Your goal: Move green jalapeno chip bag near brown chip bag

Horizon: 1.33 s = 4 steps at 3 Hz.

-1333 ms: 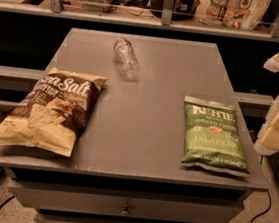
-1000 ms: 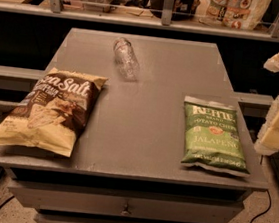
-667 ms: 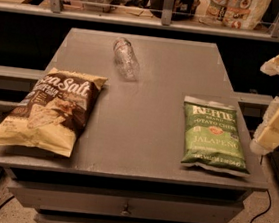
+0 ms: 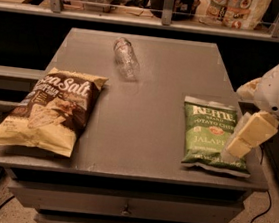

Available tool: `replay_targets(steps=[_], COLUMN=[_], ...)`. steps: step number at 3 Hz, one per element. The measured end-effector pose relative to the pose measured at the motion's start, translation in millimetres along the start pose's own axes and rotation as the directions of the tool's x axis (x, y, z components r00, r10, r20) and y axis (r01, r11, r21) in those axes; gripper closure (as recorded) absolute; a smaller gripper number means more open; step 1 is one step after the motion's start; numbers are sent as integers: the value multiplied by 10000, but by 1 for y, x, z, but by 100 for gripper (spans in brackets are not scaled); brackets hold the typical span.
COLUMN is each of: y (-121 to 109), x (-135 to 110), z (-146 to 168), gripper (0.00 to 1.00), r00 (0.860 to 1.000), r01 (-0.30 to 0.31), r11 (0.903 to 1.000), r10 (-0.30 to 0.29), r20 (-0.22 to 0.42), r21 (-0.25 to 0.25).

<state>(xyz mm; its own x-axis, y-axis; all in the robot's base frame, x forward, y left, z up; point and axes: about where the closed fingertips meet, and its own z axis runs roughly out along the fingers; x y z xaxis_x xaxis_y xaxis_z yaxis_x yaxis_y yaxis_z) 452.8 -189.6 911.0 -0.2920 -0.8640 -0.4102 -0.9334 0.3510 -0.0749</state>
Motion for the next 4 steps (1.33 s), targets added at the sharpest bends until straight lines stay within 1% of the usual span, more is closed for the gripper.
replay_targets(steps=[1,2,3,4], y=[-2,-3,-1,1], x=[0,8,12,7], z=[29,59,68,66], gripper=[0,0,15,39], r00=[9986,9915,9880,9878], r01=[-110,-205,-197,-19], r11=[9998,9993,9992,9990], r10=[118,241,247,88], r20=[-523,-1280,-1528,-1553], r21=[154,298,346,446])
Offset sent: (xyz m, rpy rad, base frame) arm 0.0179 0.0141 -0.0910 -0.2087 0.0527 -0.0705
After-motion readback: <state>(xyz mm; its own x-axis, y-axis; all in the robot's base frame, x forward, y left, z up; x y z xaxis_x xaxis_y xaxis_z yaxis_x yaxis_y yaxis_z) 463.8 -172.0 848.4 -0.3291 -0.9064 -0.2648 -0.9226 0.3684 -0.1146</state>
